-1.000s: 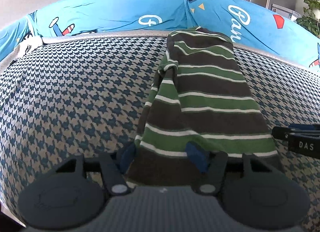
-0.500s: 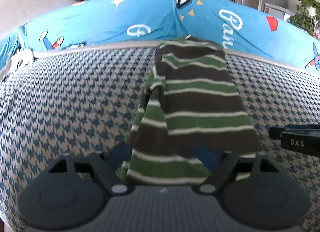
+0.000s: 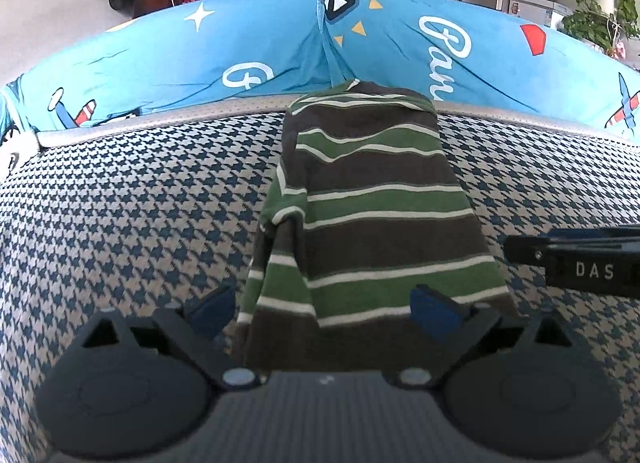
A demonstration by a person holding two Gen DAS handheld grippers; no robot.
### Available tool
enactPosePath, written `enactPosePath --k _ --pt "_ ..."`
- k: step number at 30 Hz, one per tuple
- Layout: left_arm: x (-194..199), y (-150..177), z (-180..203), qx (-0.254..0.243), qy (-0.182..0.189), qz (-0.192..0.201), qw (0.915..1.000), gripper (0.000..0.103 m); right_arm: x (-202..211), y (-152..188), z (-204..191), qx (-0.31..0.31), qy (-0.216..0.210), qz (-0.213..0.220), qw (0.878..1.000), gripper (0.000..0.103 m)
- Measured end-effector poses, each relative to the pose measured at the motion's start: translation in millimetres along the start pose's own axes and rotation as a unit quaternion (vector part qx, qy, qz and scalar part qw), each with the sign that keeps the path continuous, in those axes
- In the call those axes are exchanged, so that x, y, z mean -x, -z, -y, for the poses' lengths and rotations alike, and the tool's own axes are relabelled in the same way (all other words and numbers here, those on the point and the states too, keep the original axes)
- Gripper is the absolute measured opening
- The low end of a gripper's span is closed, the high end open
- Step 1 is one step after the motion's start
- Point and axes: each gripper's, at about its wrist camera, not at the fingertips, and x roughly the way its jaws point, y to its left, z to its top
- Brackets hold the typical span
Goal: Fold clothes
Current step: 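Grasp the strip's hem end with the left gripper while the right gripper grips beside it, then lift the striped strip's hem end with the right gripper and carry it over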
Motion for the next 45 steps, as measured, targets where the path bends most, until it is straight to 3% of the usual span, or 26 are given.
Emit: enactPosePath --k 10,14,26,45 --pt "-22.4 -15.2 0.3 0.004 0.004 -0.021 0.9998 0.1 -18.9 -22.4 -0.6 0.014 -0.032 0.023 0.999 0.05" --pt "-30.8 -20.1 -1.8 0.017 0.006 -0.03 0.9994 0.1 -29.4 -32.6 3.2 0.012 -0.044 0.031 0.998 0.057" --pt "-46.2 -25.0 3.4 0.01 0.01 -0.046 0.9988 0.103 -58.7 -58.5 15.8 0.006 -0.056 0.039 0.998 0.058" --pt "-53.8 -26.4 -6.5 0.035 0.001 -0.056 0.9978 0.103 -101.0 -86.6 43.9 -0.058 -0.089 0.052 0.993 0.06"
